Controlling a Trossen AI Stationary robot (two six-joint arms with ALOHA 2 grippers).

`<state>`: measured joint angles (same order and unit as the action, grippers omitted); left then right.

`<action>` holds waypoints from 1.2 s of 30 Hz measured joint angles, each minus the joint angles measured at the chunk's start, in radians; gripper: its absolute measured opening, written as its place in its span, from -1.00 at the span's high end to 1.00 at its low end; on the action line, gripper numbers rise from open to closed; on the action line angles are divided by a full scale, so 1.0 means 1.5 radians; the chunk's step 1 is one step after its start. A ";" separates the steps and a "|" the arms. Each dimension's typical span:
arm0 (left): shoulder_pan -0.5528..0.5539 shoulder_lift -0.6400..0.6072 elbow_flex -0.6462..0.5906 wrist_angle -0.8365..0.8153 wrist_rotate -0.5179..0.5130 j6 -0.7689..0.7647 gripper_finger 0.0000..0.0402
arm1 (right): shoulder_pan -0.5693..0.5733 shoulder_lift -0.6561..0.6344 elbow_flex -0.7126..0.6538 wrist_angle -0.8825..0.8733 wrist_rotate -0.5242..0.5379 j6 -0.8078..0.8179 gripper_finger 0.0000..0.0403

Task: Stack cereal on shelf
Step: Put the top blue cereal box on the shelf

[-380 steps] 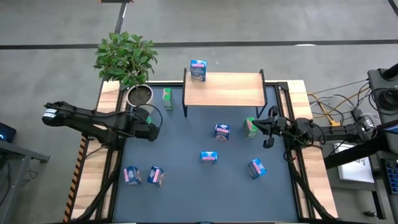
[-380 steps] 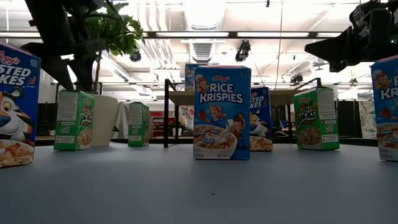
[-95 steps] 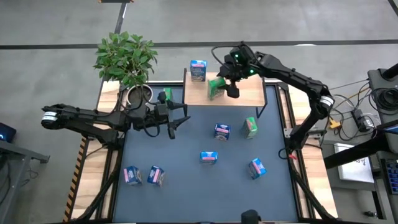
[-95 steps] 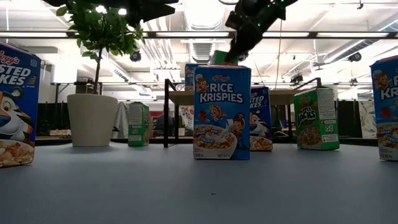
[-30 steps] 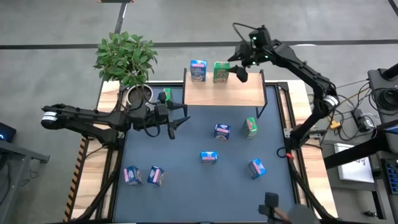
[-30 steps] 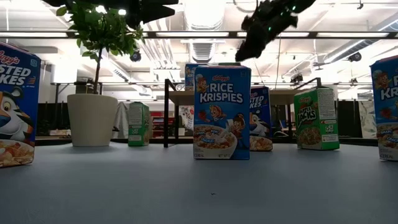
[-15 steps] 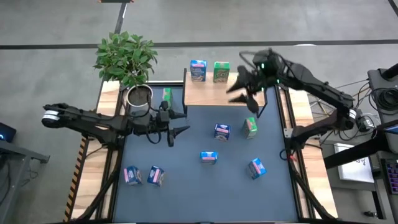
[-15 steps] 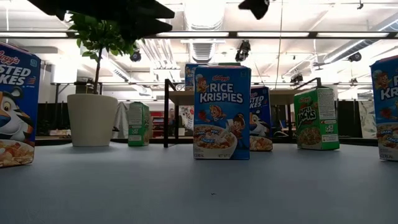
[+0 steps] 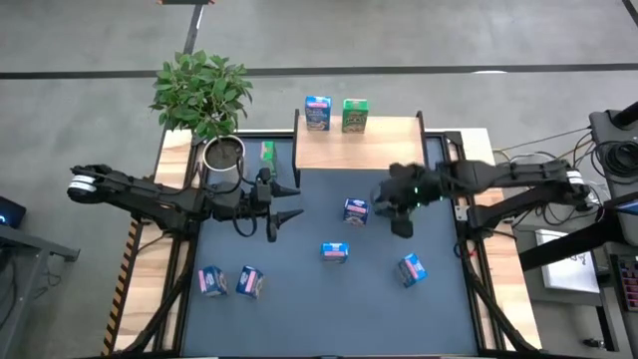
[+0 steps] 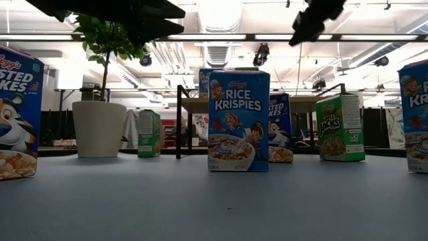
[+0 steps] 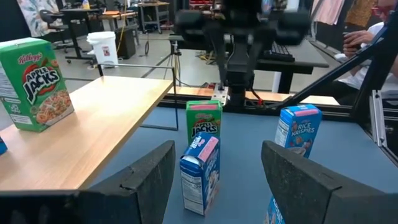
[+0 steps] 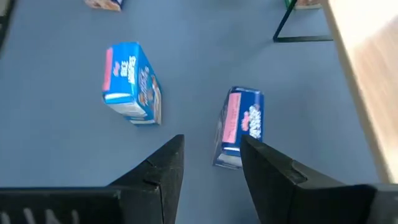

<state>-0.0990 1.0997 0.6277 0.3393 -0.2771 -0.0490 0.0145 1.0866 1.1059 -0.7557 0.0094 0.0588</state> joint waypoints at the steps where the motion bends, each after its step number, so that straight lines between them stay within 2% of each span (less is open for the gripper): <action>1: 0.001 0.000 0.000 0.000 0.000 0.000 -0.11 | 0.017 -0.003 -0.019 0.017 0.023 0.005 0.29; 6: 0.001 0.000 0.000 0.001 0.000 0.000 -0.11 | 0.081 0.004 -0.087 0.068 0.173 0.009 0.32; 9: 0.001 0.000 0.000 0.000 0.000 0.000 -0.11 | 0.093 0.019 -0.111 0.095 0.224 0.027 0.29; 18: 0.001 0.000 0.000 0.002 0.000 0.001 -0.11 | 0.092 0.060 -0.119 0.149 0.258 0.048 0.00; 26: 0.001 0.000 0.000 0.004 0.000 0.008 -0.11 | 0.087 0.114 -0.119 0.171 0.261 0.055 -0.19; 31: 0.001 0.000 0.000 0.004 0.000 0.009 -0.11 | 0.065 0.150 -0.119 0.178 0.279 0.066 -0.24; 36: 0.001 0.000 0.000 0.004 0.000 0.009 -0.11 | 0.048 0.183 -0.119 0.178 0.273 0.060 -0.19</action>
<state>-0.0982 1.0996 0.6277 0.3451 -0.2775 -0.0357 0.0860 1.3609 0.9268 -0.4880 0.4187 0.1489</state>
